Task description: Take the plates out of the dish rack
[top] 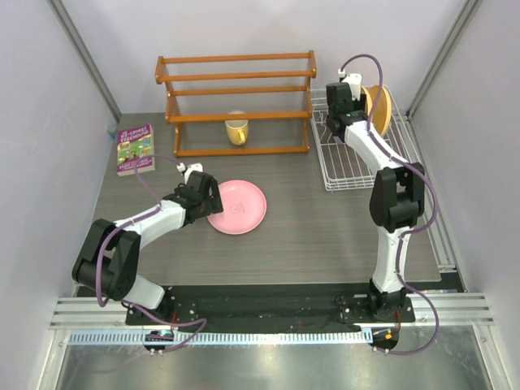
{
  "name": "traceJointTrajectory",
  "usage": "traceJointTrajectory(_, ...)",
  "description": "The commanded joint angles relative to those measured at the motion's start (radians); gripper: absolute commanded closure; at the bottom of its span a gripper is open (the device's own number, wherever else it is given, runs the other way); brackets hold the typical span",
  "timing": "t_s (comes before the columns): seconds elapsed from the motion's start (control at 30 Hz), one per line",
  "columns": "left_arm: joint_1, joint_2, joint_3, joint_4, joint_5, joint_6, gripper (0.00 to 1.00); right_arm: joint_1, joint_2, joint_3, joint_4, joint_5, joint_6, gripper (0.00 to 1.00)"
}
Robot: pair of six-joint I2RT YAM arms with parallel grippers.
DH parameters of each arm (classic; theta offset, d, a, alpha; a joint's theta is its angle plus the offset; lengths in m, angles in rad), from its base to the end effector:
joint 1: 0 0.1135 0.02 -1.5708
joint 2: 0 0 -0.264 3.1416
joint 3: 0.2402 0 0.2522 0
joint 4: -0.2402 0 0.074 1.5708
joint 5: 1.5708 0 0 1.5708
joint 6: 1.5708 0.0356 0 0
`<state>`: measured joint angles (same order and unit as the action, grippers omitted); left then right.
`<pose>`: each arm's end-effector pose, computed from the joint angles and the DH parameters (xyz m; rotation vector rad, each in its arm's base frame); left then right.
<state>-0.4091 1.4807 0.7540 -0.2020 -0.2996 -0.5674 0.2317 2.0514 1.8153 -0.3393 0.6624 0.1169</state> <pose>0.2646 -0.1033 0.1720 -0.3150 2.4225 -0.0554 0.4721 0.0889 0.2931 0.2602 2.0329 -0.4925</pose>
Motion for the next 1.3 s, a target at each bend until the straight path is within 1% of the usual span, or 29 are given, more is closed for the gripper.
traceJointTrajectory(0.0, 0.004, -0.042, 0.047, 0.003, -0.041, 0.017, 0.14, 0.011, 0.049, 0.133, 0.020, 0.092, -0.089, 0.52)
traceJointTrajectory(0.03, 0.003, -0.040, 0.048, 0.003, -0.047, 0.020, 0.14, 0.012, 0.061, 0.148, 0.019, 0.120, -0.109, 0.56)
traceJointTrajectory(0.13, 0.003, -0.036, 0.059, 0.001, -0.052, 0.026, 0.14, 0.024, 0.107, 0.202, 0.019, 0.179, -0.151, 0.61)
traceJointTrajectory(0.17, 0.003, -0.031, 0.067, 0.001, -0.053, 0.027, 0.14, 0.031, 0.116, 0.219, 0.019, 0.199, -0.178, 0.65)
traceJointTrajectory(0.3, 0.003, -0.026, 0.070, 0.001, -0.056, 0.026, 0.14, 0.060, 0.142, 0.237, 0.031, 0.247, -0.217, 0.99)
traceJointTrajectory(0.47, 0.004, -0.023, 0.071, 0.000, -0.059, 0.035, 0.14, 0.093, 0.165, 0.243, 0.089, 0.333, -0.269, 0.99)
traceJointTrajectory(0.5, 0.004, -0.025, 0.070, 0.001, -0.062, 0.035, 0.14, 0.104, 0.168, 0.240, 0.114, 0.403, -0.301, 0.99)
traceJointTrajectory(0.57, 0.004, -0.023, 0.071, 0.001, -0.065, 0.037, 0.13, 0.127, 0.170, 0.222, 0.202, 0.460, -0.350, 0.99)
traceJointTrajectory(0.6, 0.003, -0.023, 0.071, 0.001, -0.065, 0.037, 0.13, 0.136, 0.171, 0.211, 0.247, 0.517, -0.414, 0.99)
traceJointTrajectory(0.63, 0.004, -0.025, 0.071, 0.001, -0.065, 0.035, 0.12, 0.155, 0.171, 0.199, 0.334, 0.557, -0.452, 0.99)
traceJointTrajectory(0.67, 0.003, -0.026, 0.073, 0.001, -0.065, 0.035, 0.09, 0.164, 0.171, 0.170, 0.424, 0.597, -0.500, 0.99)
traceJointTrajectory(0.7, 0.004, -0.030, 0.073, 0.000, -0.070, 0.035, 0.06, 0.172, 0.174, 0.150, 0.506, 0.661, -0.634, 0.99)
traceJointTrajectory(0.73, 0.004, -0.034, 0.073, 0.000, -0.070, 0.037, 0.03, 0.181, 0.174, 0.127, 0.677, 0.683, -0.696, 0.99)
traceJointTrajectory(0.77, 0.004, -0.039, 0.073, 0.000, -0.072, 0.037, 0.01, 0.184, 0.174, 0.089, 0.760, 0.703, -0.767, 0.99)
traceJointTrajectory(0.8, 0.003, -0.043, 0.071, 0.000, -0.072, 0.038, 0.01, 0.184, 0.176, 0.073, 0.840, 0.720, -0.824, 0.99)
traceJointTrajectory(0.83, 0.004, -0.048, 0.070, 0.001, -0.070, 0.044, 0.01, 0.187, 0.177, 0.062, 0.973, 0.745, -0.936, 0.99)
traceJointTrajectory(0.87, 0.004, -0.057, 0.070, 0.001, -0.070, 0.047, 0.01, 0.192, 0.173, 0.037, 1.041, 0.756, -0.986, 0.99)
traceJointTrajectory(0.9, 0.004, -0.062, 0.068, 0.000, -0.069, 0.049, 0.00, 0.195, 0.164, 0.021, 1.154, 0.760, -1.026, 0.99)
traceJointTrajectory(0.93, 0.004, -0.068, 0.068, 0.000, -0.069, 0.054, 0.00, 0.199, 0.156, -0.006, 1.204, 0.767, -1.109, 0.99)
traceJointTrajectory(1.0, 0.004, -0.088, 0.068, 0.001, -0.064, 0.060, 0.00, 0.212, 0.116, -0.036, 1.285, 0.772, -1.152, 0.99)
traceJointTrajectory(1.13, 0.003, -0.129, 0.070, 0.003, -0.047, 0.067, 0.01, 0.235, 0.007, -0.126, 1.271, 0.781, -1.137, 0.99)
traceJointTrajectory(1.27, 0.003, -0.171, 0.070, -0.002, -0.023, 0.058, 0.01, 0.267, -0.111, -0.189, 1.122, 0.787, -0.981, 0.99)
